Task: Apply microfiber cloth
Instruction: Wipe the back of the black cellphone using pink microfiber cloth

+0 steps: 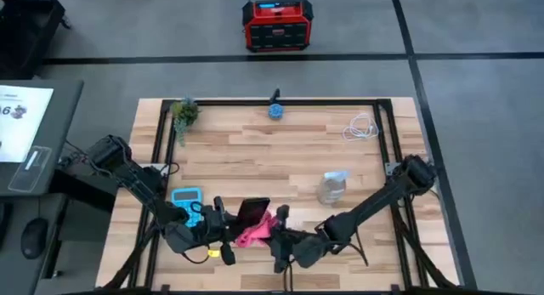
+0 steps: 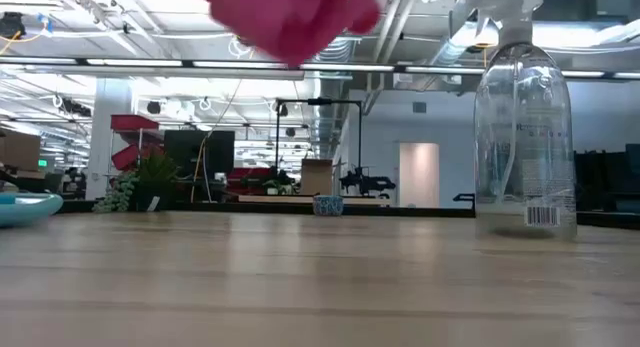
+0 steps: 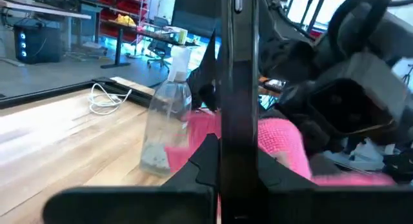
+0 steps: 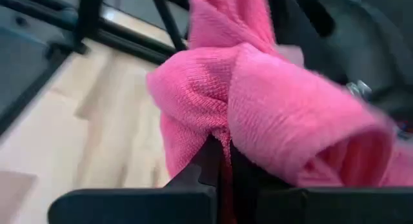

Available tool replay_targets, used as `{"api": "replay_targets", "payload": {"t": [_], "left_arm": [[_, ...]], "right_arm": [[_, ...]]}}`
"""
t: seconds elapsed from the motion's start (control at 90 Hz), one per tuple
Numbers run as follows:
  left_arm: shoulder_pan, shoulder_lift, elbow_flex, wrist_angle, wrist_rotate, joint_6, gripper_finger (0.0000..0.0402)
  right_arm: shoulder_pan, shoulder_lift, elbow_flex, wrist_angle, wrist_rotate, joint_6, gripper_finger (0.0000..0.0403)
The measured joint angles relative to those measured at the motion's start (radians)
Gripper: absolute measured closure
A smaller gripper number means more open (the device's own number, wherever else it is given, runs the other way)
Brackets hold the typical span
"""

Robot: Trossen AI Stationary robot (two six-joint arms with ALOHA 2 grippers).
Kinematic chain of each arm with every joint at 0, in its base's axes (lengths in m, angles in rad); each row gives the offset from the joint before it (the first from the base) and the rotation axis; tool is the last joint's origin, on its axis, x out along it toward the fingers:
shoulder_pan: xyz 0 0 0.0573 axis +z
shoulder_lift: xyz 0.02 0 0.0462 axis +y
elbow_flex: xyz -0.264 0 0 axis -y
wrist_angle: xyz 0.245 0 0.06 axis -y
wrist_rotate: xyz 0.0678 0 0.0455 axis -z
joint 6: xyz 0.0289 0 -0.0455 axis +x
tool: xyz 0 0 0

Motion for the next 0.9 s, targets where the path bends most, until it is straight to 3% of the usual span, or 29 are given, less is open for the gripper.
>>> {"api": "replay_targets", "payload": {"t": [0.211,0.456,0.556,0.711,0.811,0.9], "left_arm": [[0.000,0.000,0.025,0.000,-0.005,0.046,0.0395],[-0.007,-0.001,0.026,-0.033,-0.035,0.049,0.0395],[-0.015,0.000,0.024,-0.064,-0.024,0.046,0.0395],[-0.016,0.000,0.024,-0.133,0.011,0.010,0.0395],[-0.016,0.000,0.024,-0.140,0.045,-0.001,0.0395],[-0.014,0.001,0.024,-0.140,0.060,0.000,0.0395]], "right_arm": [[0.003,0.014,0.001,0.181,0.023,-0.076,0.0403],[0.047,0.007,0.002,0.215,0.394,-0.201,0.0403],[0.069,-0.007,0.002,0.261,0.477,-0.314,0.0403],[0.077,-0.023,0.003,0.418,0.448,-0.486,0.0403],[0.062,-0.023,0.003,0.436,0.324,-0.515,0.0403],[0.048,-0.024,0.004,0.358,0.201,-0.439,0.0403]]}}
